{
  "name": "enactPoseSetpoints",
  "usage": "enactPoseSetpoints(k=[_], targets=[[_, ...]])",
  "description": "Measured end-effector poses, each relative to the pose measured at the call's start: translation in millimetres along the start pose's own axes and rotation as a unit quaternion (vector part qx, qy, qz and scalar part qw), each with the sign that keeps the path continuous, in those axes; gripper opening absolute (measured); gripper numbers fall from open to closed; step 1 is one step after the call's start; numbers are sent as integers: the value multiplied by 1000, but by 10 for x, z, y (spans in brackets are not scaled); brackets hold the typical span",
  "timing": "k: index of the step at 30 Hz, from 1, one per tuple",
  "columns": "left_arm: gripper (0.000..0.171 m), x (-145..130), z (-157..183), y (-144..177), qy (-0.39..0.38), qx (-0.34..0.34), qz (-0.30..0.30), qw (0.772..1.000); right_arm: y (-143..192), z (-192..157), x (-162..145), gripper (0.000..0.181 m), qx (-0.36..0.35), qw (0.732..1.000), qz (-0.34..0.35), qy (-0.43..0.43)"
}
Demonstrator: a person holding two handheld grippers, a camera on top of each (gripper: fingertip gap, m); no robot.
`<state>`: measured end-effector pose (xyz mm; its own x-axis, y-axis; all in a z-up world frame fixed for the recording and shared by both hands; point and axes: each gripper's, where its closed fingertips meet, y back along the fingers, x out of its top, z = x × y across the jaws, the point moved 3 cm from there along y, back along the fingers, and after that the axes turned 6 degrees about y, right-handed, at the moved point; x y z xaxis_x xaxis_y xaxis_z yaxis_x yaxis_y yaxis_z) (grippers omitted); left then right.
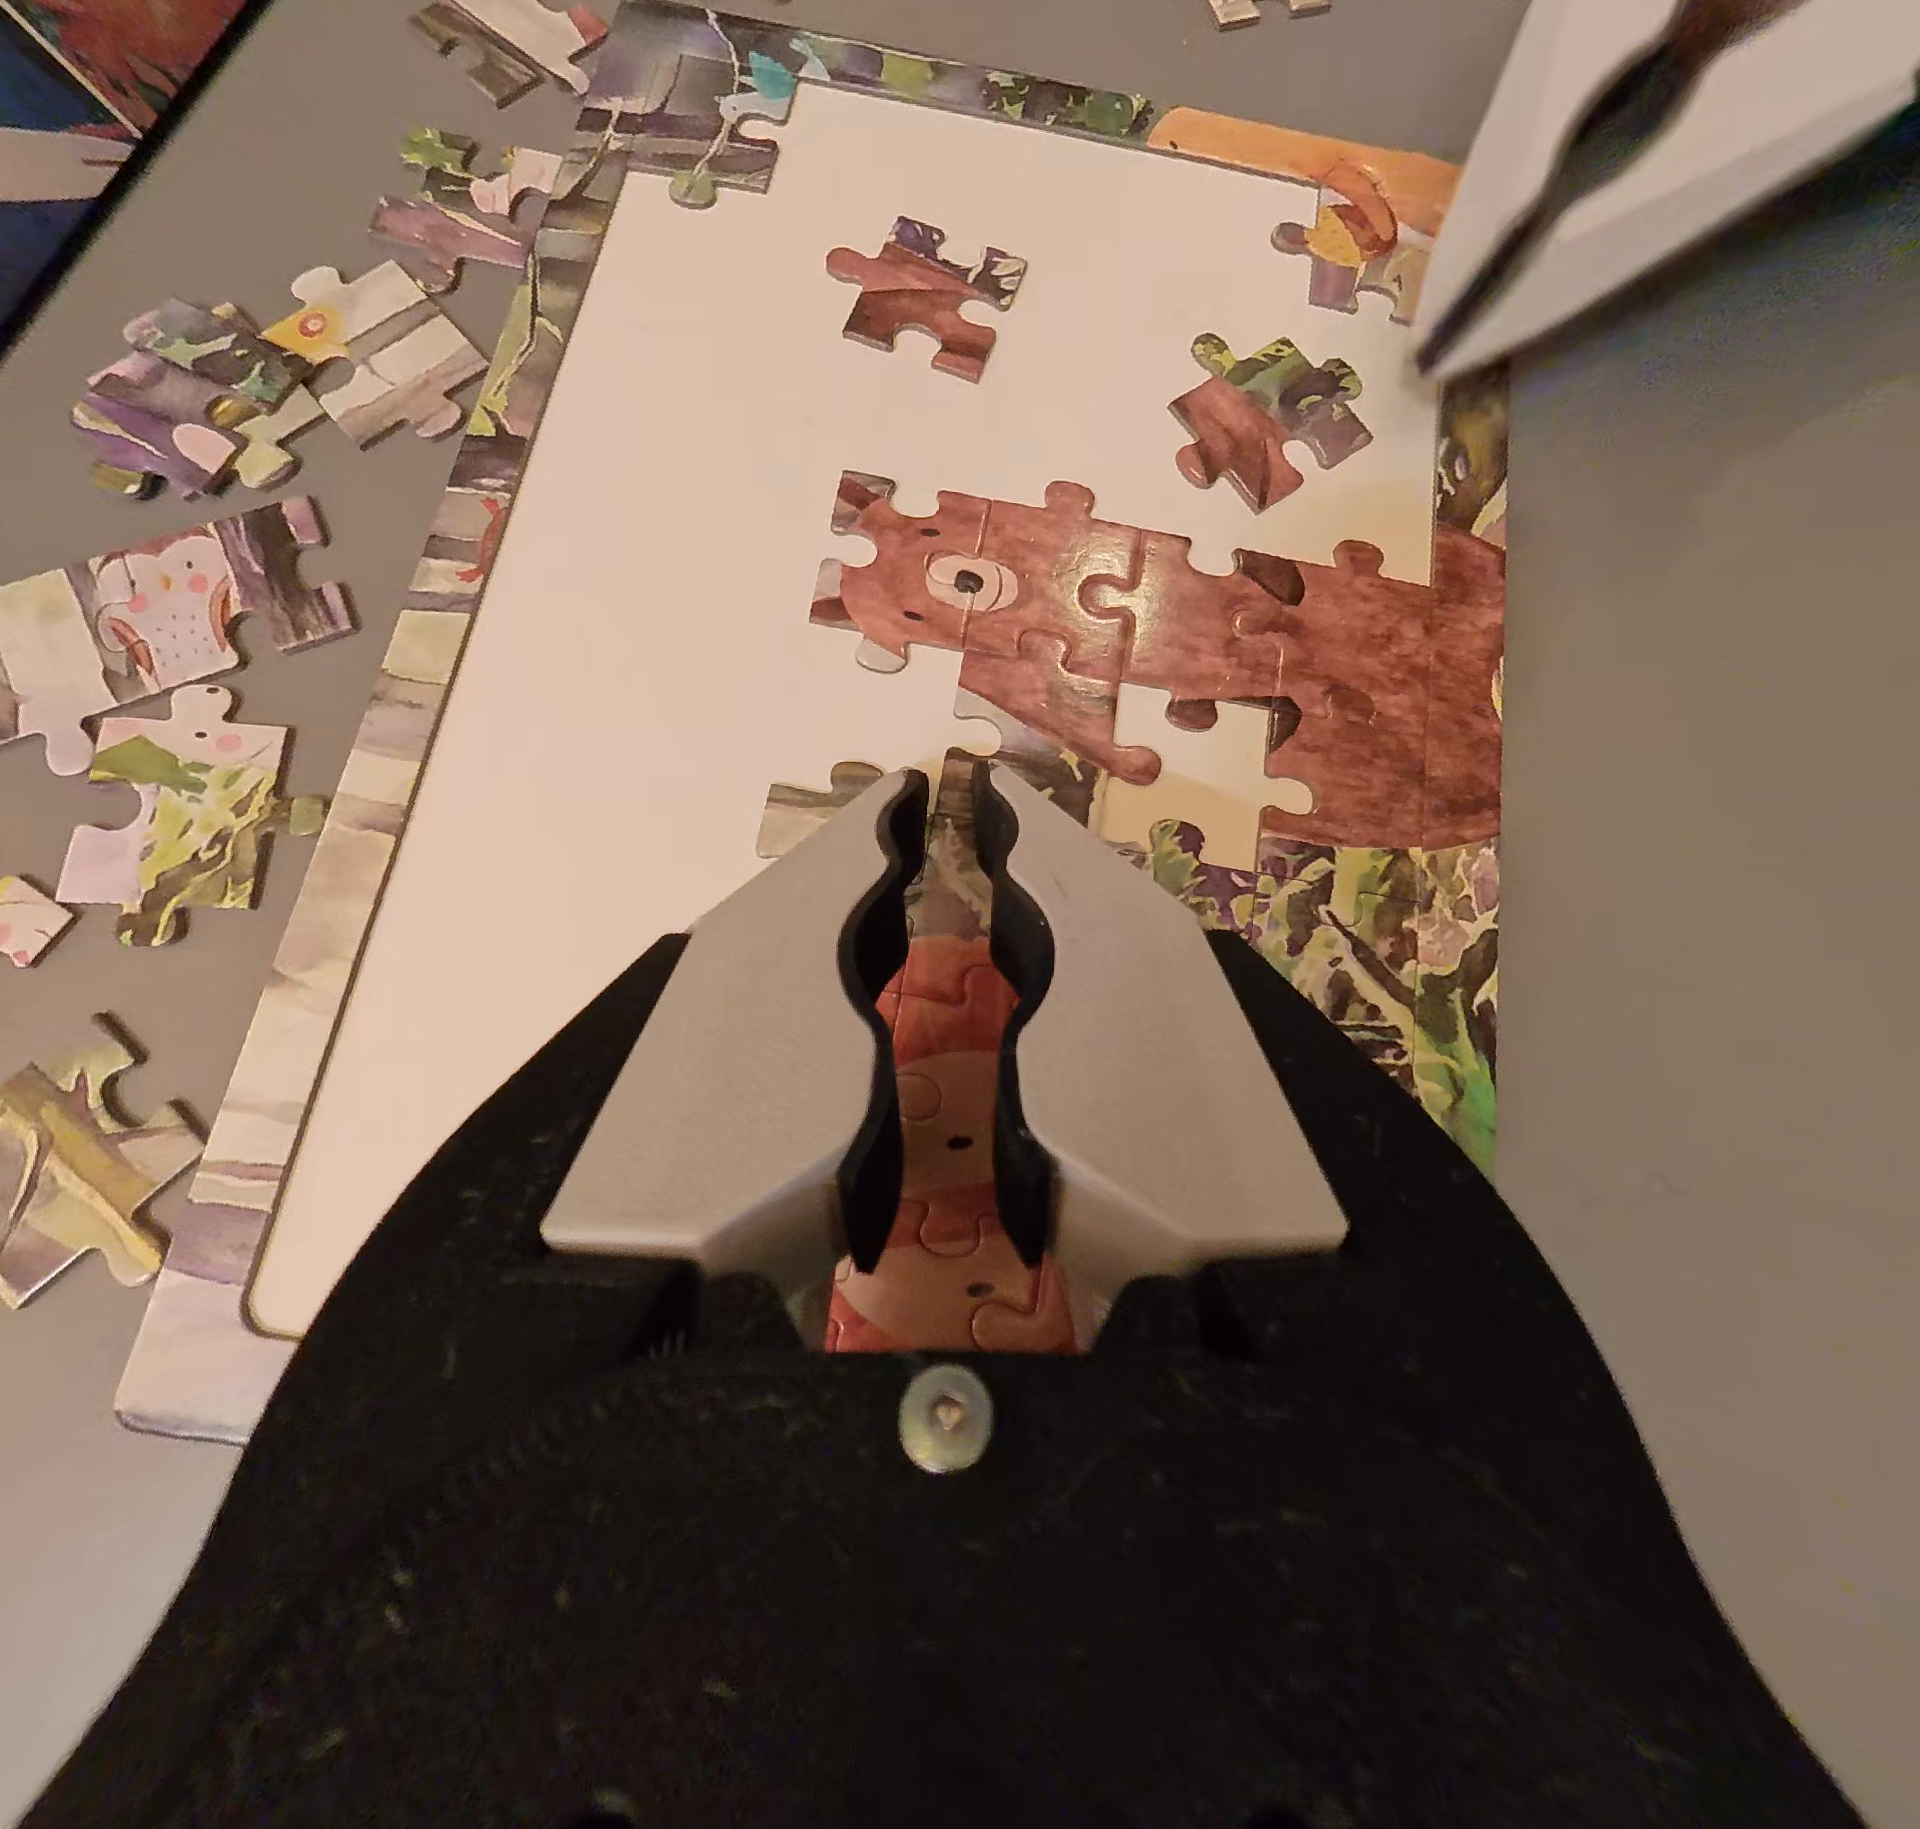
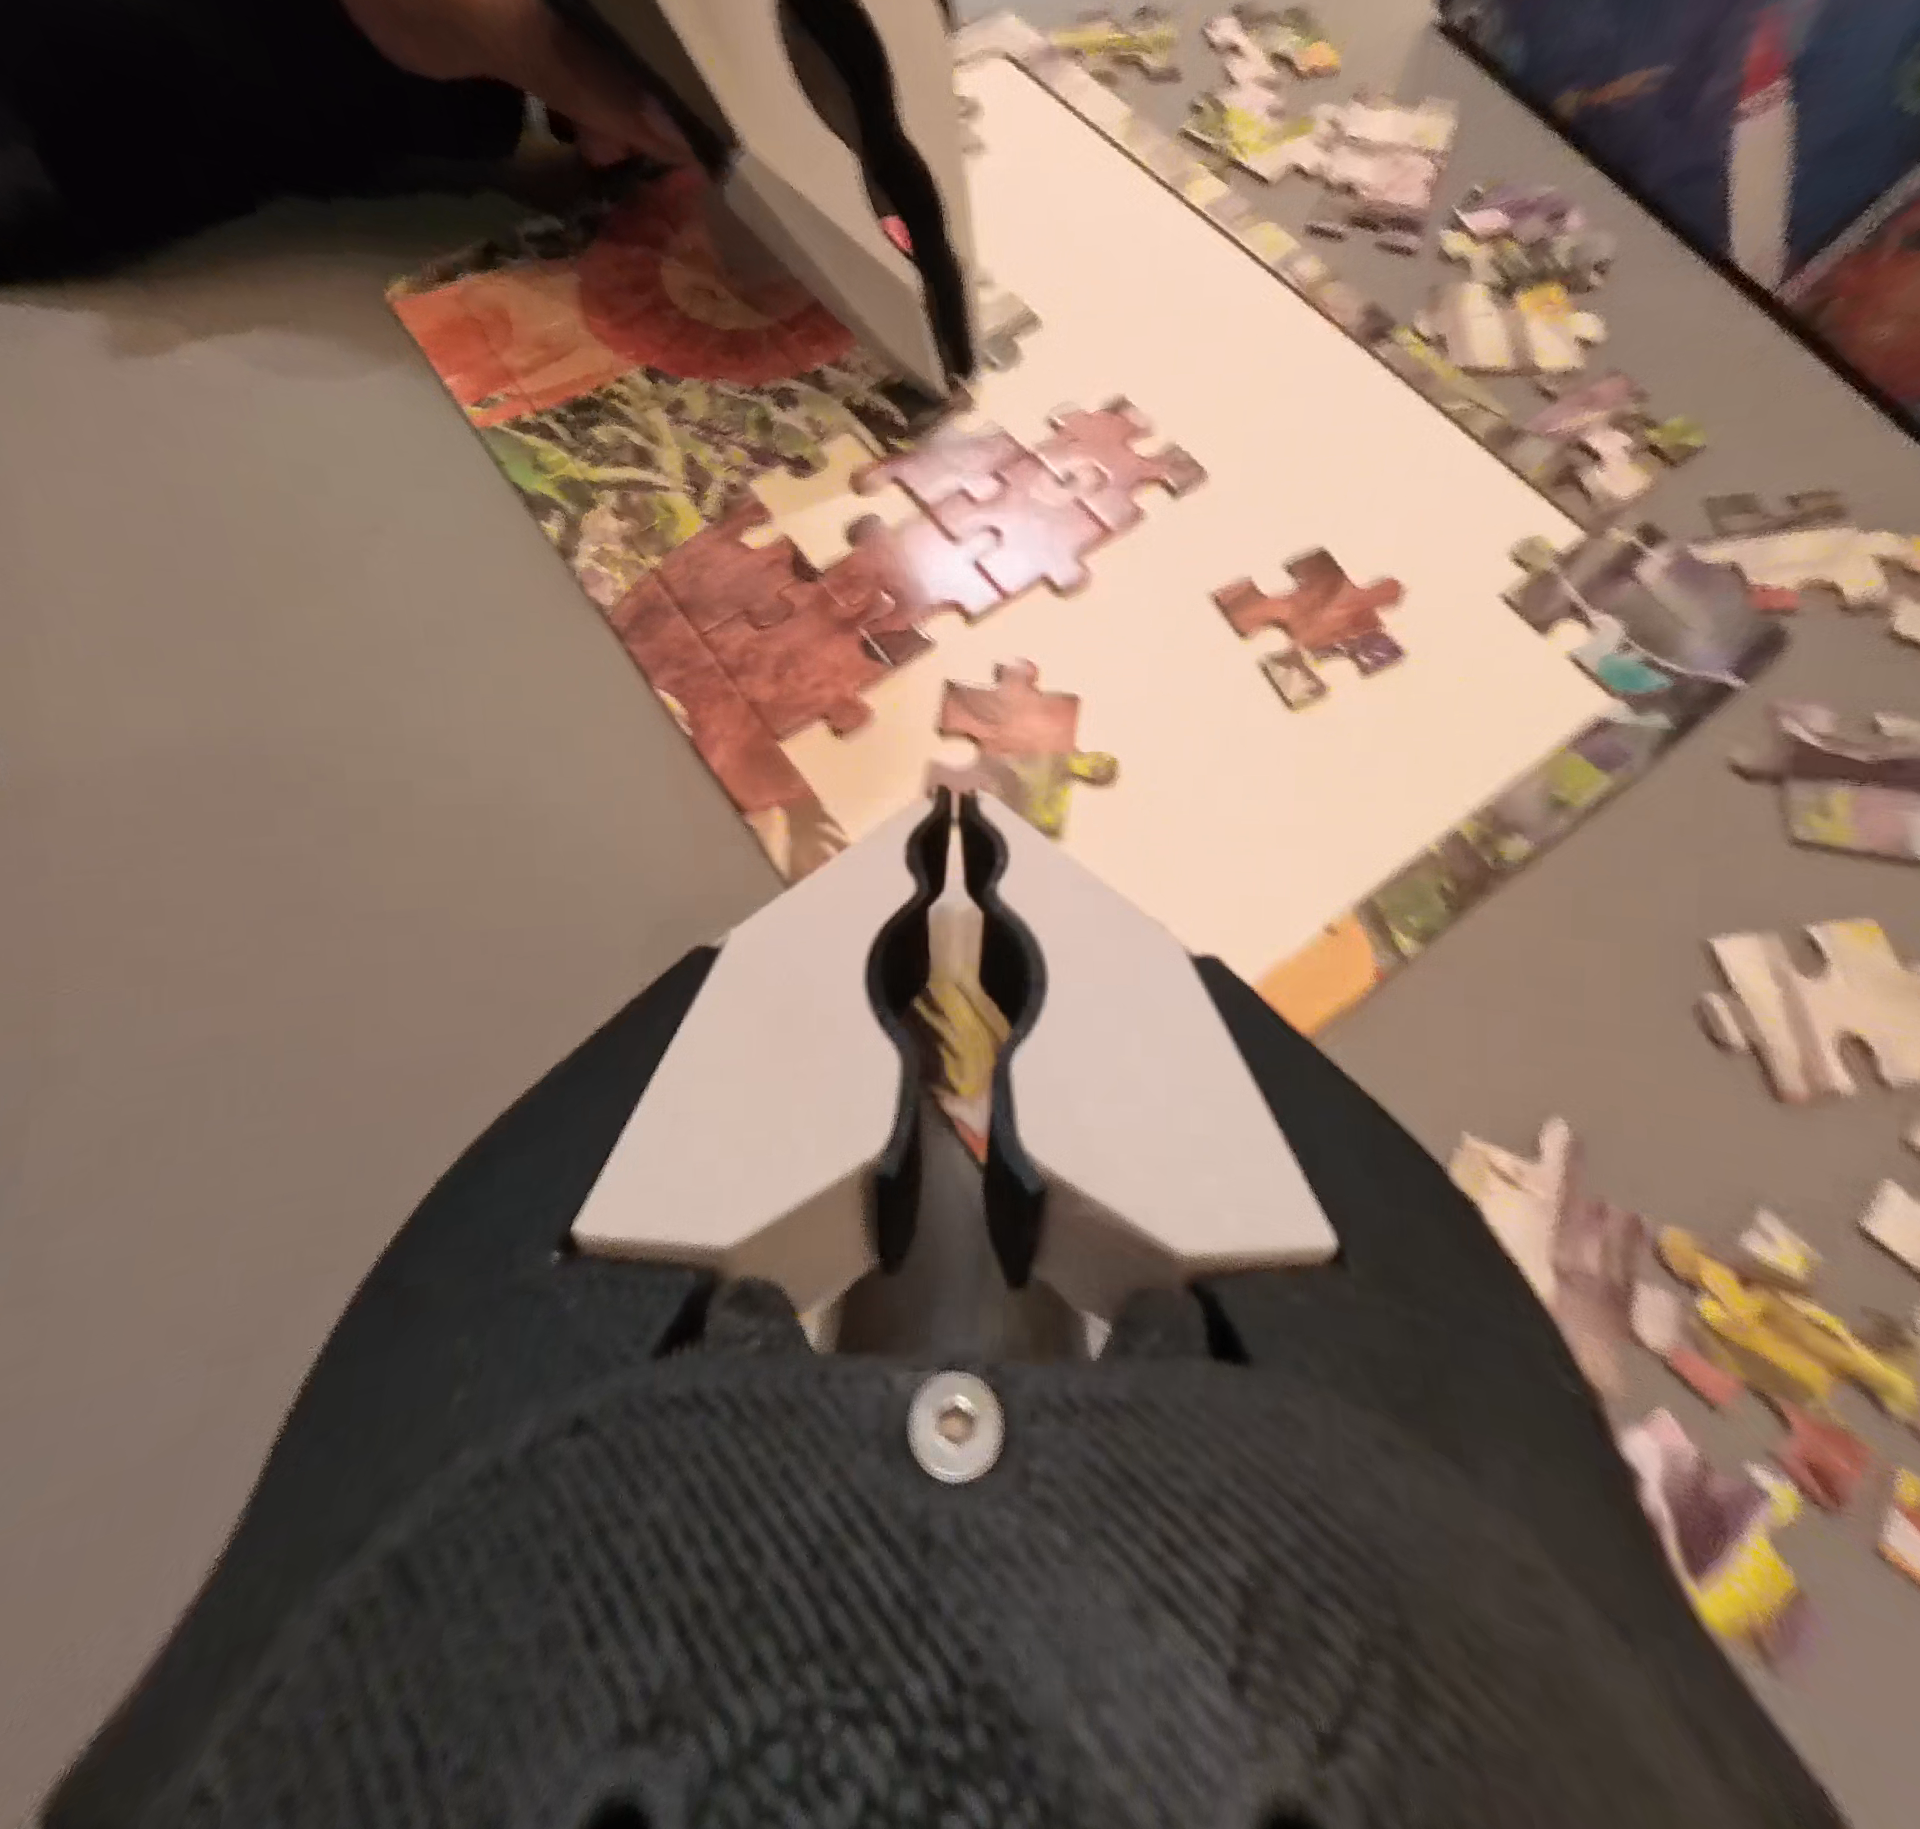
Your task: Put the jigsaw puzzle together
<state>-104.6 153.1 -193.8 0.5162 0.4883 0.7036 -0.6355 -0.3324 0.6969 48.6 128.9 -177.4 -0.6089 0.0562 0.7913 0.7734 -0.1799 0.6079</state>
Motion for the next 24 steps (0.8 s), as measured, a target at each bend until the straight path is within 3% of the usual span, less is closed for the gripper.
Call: enactPoseSetpoints(k=[3,9,20,24], targets=[[9,0,-1,1,3,-2,0,1000,36,150,-200,2,-26,999,-38,-8],[9,0,-2,1,5,-5,0,1000,-57,5,-143,0,13,999,-39,-5],[9,0,-2,0,4,-4,0,1000,-157,-62,17,4,-15,999,-28,41],[9,0,-2,1,5,-4,0,1000,-116,52,-2,29,-38,999,-24,6]])
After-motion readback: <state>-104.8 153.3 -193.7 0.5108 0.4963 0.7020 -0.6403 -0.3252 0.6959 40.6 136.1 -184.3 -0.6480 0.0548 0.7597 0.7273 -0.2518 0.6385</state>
